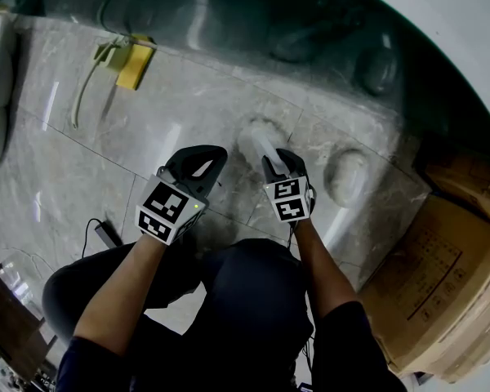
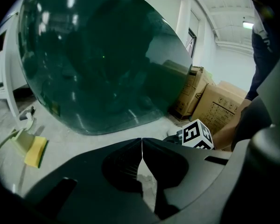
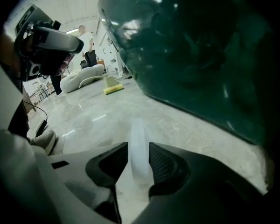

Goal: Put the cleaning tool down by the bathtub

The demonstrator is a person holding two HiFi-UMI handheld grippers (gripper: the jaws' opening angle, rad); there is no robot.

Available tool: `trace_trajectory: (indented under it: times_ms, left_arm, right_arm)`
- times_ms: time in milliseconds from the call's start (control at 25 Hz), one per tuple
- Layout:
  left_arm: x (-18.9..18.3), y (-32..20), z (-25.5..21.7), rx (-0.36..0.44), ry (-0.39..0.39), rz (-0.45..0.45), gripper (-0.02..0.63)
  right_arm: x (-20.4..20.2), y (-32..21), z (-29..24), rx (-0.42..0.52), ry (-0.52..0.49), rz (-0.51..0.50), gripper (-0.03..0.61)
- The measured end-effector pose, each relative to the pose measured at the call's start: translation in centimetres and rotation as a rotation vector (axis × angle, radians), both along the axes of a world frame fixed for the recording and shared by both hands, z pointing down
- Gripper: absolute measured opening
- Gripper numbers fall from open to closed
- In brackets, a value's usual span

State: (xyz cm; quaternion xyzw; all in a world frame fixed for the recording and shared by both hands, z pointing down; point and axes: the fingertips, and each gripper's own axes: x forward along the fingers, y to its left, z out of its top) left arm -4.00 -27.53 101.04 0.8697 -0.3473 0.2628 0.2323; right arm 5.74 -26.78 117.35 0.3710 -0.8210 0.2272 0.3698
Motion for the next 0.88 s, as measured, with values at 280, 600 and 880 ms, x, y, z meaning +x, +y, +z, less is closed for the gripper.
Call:
trace_trajectory:
  times_ms: [280,600,880]
  left_arm:
    - [0.5,-0.7,-1.8,0.01,0.004,0.032,0.031]
    - [-1.2,-2.6,-6.7,0.032,-0.021,0.075,0.031]
    - [-3.4,-3.0,-14.0,0.035,-0.021,0.069,0.031]
  right_arm:
    - [0.6,-0.6,-3.7,0.012,-0.046,0.052,0.147]
    - [-0.1,-1.8,-11.5,0.053,-0.089,0.069,0.146]
    - [-0.1,-2.5,-21.0,0.062,-0.094,0.093,0.137]
